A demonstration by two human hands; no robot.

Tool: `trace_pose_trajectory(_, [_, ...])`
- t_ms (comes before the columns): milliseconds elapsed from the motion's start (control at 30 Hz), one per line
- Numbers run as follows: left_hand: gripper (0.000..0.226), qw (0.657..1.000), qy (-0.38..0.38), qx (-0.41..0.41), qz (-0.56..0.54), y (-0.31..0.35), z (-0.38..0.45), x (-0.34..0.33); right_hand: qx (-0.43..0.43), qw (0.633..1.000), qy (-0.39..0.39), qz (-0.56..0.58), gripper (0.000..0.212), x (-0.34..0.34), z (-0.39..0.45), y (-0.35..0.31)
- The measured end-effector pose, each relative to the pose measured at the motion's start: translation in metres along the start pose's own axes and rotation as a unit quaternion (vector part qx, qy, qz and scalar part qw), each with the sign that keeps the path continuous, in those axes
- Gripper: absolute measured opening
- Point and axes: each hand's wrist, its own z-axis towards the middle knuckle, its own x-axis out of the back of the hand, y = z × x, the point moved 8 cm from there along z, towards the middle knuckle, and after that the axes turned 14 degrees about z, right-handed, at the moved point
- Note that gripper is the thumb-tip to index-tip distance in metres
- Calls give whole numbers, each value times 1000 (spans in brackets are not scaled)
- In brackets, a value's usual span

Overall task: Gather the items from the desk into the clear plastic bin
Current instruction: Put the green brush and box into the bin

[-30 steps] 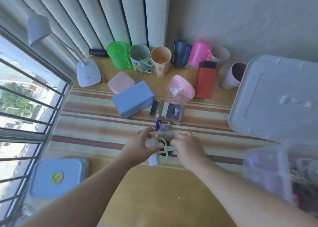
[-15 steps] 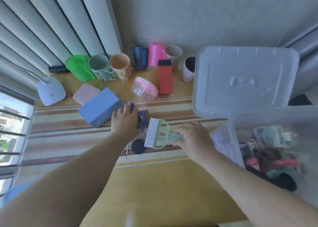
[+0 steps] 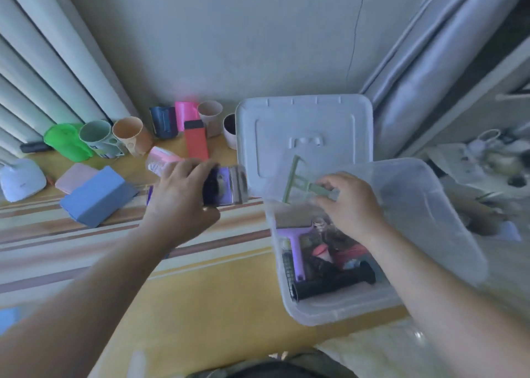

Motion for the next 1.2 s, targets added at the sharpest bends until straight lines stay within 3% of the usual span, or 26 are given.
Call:
trace_pose_trajectory(167, [85,990,37,-132,-26,141,4,5,-120,989,15,-89,20,86,-38,115])
trace_pose_trajectory(367, [83,969,-83,-234,9,269,-1,-59,-239,950,-25,-199,30,111,-64,216])
trace_pose_trajectory(533, [79,958,-163,-233,39,309,-12,-101,-251,952,-52,-167,37,106,-69,237])
trace_pose_trajectory(633, [79,961,-182,-200,59,310,-14,-111,-207,969,-80,-112,33,103,-70,227])
trace_pose_trajectory(767, [87,968,-201,-121,84,297,-15,-120,-134,970,-197,-46,37,82,-72,194])
trace_pose_trajectory(867, [87,970,-202,-97,90,288,-15,-118,-94,955,-280,-32,73,54,-75,169])
trace_pose_trajectory(967, [86,970,-200,-85,106,275,-14,-113,-29,953,-299,-43,99,29,-70,142])
trace_pose_trajectory(1100, [83,964,-216,-109,109,268,-21,-111,60,950,-296,-82,91,-7,-65,122])
trace_pose_trajectory(1200, [76,973,-191,-99,82,262,-28,-108,66,947,-302,-84,81,-29,-61,123])
